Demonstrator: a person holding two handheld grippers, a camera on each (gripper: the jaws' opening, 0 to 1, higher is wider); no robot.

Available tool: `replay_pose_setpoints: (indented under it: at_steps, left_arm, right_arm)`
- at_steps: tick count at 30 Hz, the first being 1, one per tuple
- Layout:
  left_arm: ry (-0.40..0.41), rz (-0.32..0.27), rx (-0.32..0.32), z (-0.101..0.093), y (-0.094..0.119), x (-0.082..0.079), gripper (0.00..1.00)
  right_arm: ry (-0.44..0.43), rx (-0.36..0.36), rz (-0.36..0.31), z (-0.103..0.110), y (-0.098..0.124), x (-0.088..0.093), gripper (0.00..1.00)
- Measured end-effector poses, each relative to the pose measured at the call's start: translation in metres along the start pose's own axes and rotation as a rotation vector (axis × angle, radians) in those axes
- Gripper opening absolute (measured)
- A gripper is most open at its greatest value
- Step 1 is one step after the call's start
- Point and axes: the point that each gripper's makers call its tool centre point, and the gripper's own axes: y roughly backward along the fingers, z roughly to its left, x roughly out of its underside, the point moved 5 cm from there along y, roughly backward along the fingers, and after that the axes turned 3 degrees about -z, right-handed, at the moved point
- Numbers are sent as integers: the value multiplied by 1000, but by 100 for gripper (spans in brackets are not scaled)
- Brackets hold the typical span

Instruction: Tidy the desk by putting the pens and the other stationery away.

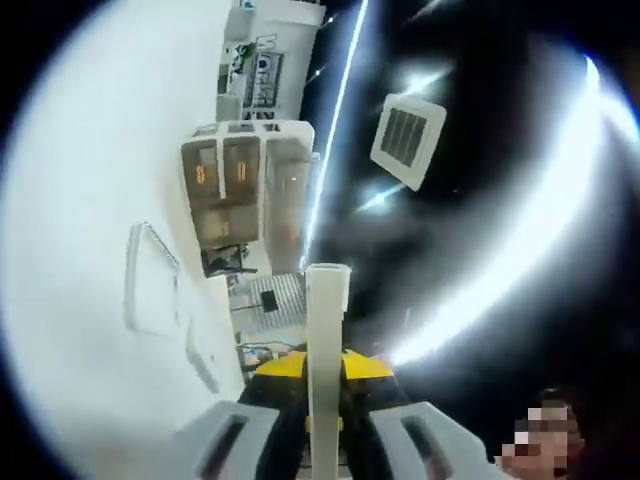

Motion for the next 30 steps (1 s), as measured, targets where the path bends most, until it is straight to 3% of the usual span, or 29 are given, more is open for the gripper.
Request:
replay_pose_setpoints:
  at_steps: [3, 9, 16, 20, 25, 30]
  left_arm:
    - [19, -8, 3, -2, 1, 1, 11]
    - [-160, 0, 94, -23, 1, 0, 21]
    - [-452, -46, 127, -49, 14, -12, 51]
    - [-662, -61, 84, -58, 29, -20, 61]
    - [-980, -48, -62, -57, 50, -22, 66]
    - [-1126, -19, -120, -56, 58, -12, 81]
  right_arm:
    - [-6, 2, -4, -1, 1, 1, 9]
    - [-70, 51, -17, -14, 8, 2, 9]
    - [-172, 51, 4, -21, 9, 6, 9]
    - [-210, 56, 31, -28, 11, 19, 9]
    - [-303, 37, 115, -33, 12, 50, 9]
    - [-405, 41, 202, -45, 15, 85, 9]
